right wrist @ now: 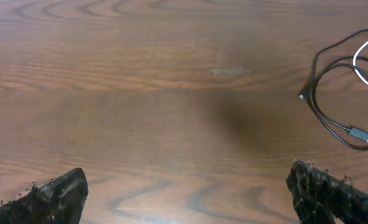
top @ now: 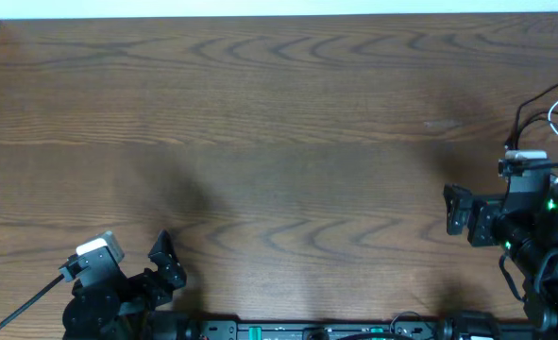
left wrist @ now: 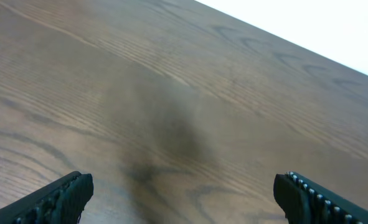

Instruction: Untangle cables

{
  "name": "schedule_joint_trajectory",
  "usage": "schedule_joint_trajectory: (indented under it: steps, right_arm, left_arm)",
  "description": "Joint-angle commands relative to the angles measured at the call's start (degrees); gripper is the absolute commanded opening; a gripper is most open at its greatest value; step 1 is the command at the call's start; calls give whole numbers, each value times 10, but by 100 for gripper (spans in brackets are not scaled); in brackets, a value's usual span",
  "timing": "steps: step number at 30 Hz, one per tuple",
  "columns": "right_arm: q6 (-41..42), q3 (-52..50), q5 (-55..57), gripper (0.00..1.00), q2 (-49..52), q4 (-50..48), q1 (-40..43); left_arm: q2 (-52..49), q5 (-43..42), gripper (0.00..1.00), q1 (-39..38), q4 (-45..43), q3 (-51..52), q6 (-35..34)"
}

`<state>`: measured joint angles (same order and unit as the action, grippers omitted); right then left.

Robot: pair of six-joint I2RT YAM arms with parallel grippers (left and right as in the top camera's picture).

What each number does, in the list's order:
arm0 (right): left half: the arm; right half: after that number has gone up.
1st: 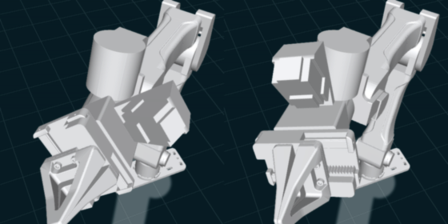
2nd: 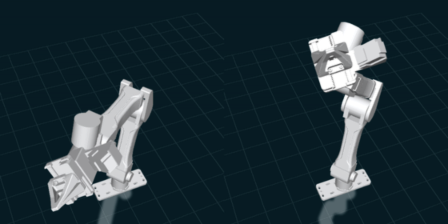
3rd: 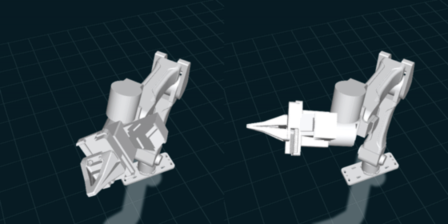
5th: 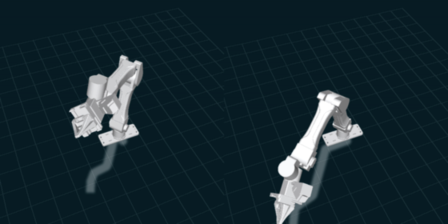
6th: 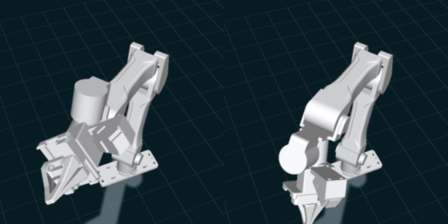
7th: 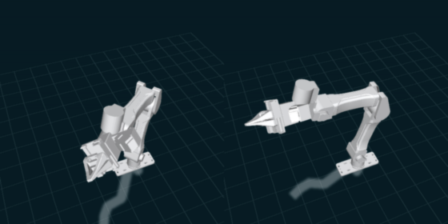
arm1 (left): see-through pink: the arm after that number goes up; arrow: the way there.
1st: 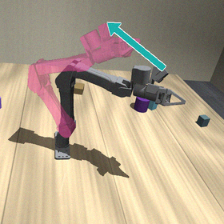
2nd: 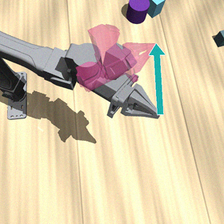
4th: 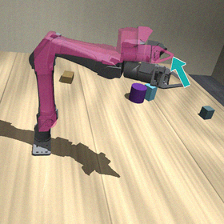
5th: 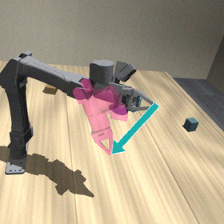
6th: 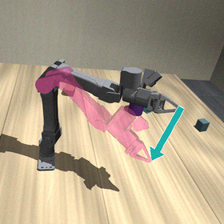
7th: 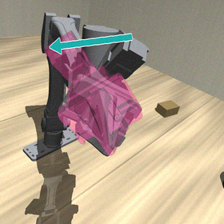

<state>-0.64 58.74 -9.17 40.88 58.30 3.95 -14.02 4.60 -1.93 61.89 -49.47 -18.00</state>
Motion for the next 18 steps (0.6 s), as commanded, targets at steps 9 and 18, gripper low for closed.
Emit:
schedule_joint_trajectory:
  steps: [9,18]
  right_arm:
    - [4,-6,0,99,-1,39,-3]
    - [-22,-16,-3,99,-17,-19,-3]
  left_arm:
    - [3,-3,98,2,52,3,1]
    - [3,-3,98,2,61,3,1]
